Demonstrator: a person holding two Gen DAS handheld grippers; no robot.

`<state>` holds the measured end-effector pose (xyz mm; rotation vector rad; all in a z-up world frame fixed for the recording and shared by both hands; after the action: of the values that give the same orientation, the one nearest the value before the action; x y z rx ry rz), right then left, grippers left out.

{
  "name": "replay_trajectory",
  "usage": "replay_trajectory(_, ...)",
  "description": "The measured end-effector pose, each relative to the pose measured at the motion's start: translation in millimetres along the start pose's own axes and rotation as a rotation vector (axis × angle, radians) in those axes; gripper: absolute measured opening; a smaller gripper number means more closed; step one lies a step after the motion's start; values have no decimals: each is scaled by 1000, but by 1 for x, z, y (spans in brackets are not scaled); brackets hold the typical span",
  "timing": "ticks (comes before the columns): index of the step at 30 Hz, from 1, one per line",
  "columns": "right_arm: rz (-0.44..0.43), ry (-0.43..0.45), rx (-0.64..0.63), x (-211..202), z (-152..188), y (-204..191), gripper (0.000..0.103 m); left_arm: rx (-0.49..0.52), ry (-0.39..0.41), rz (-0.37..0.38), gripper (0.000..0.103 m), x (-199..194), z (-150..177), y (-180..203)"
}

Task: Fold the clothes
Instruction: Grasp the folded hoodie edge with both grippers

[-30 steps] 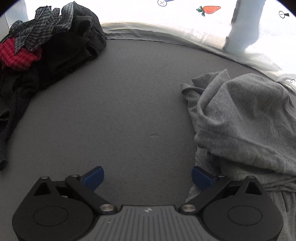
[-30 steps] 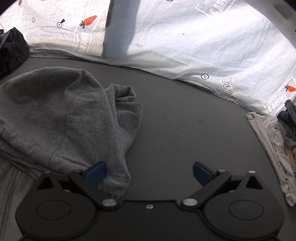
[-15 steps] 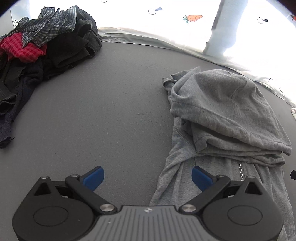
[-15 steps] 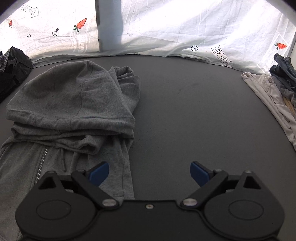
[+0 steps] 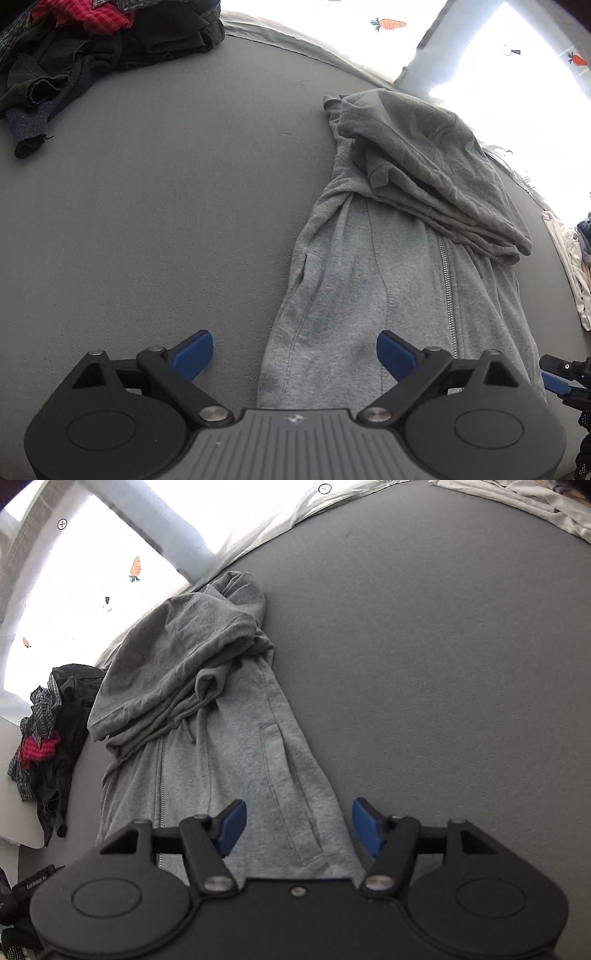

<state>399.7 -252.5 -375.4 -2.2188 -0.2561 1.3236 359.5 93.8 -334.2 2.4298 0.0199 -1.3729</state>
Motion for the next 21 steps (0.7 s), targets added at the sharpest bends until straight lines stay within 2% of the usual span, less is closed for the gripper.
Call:
replay_trajectory(3, -56, -10, 47, -8, 10, 8, 61, -7, 0, 23, 84, -7, 8, 1)
replay_trajectory(7, -121, -12, 135, -19, 21, 24, 51, -2, -15, 63, 77, -12, 19, 5)
replay_trajectory(12, -196, -39, 247, -28, 33, 45, 43, -1, -45, 118, 63, -21, 38, 8)
replay_trajectory(14, -216, -56, 263, -32, 41, 50, 38, -21, -53, 144, 61, -25, 45, 6)
replay_trajectory(21, -294, -78, 401, -37, 57, 64, 35, -131, -102, 265, 58, -32, 64, 1)
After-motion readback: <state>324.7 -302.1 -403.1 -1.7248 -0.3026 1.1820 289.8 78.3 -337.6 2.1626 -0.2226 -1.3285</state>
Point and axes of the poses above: each gripper's, at about its wrist camera, not at the fingertips, and x roughly the way its jaws point, y to its right, z to its underside, the point moved 10 cm from there along x, roughly the way its jaws point, and after that the axes turned 2 degrees about x, right-handed, at the moved point
